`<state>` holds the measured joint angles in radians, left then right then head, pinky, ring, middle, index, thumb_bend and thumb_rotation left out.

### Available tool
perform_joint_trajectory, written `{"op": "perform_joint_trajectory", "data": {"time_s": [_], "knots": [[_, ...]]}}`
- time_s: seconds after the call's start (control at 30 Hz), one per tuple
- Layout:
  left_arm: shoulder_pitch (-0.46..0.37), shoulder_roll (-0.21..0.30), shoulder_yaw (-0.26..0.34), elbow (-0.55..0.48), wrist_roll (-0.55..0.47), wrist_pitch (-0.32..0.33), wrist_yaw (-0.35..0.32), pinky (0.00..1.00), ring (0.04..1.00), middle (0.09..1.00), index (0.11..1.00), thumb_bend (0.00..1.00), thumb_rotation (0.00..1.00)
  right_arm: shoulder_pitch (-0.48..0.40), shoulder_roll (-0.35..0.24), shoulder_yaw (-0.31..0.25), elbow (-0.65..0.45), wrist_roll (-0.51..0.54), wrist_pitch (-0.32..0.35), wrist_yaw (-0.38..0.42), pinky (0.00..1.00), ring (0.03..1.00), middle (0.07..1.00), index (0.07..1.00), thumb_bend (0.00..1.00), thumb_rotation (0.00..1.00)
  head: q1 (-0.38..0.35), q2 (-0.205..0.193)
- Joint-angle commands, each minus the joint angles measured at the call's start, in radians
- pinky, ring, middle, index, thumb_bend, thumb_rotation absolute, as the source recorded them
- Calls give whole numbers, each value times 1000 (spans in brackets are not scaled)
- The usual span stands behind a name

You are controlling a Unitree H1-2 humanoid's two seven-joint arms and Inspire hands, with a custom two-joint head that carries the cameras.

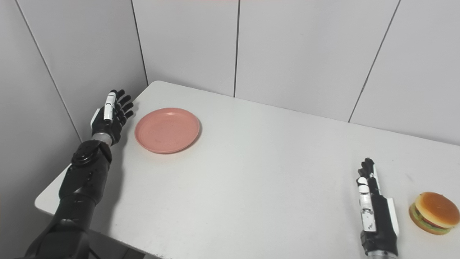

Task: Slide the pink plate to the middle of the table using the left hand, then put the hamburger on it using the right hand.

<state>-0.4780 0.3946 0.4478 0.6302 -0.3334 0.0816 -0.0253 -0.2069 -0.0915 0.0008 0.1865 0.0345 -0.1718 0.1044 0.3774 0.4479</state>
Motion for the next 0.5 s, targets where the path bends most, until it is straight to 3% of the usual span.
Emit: {"op": "perform_joint_trajectory", "data": {"time_s": [0.0,0.2,0.47], "knots": [[-50,39,-5,-4,-8,-48,-28,929,917,910,889,343,1000,45,10,0,55,4,-38,-4,1000,1000,1000,1000,56,1000,1,1],[-46,34,-20,40,-22,-62,-73,922,909,910,901,361,1000,48,13,1,35,15,-17,1,1000,1000,1000,1000,34,1000,-3,7],[-37,2,-36,24,-25,-35,-46,892,882,882,875,355,1000,51,14,3,22,18,-12,5,1000,1000,1000,1000,40,1000,-9,17]]}}
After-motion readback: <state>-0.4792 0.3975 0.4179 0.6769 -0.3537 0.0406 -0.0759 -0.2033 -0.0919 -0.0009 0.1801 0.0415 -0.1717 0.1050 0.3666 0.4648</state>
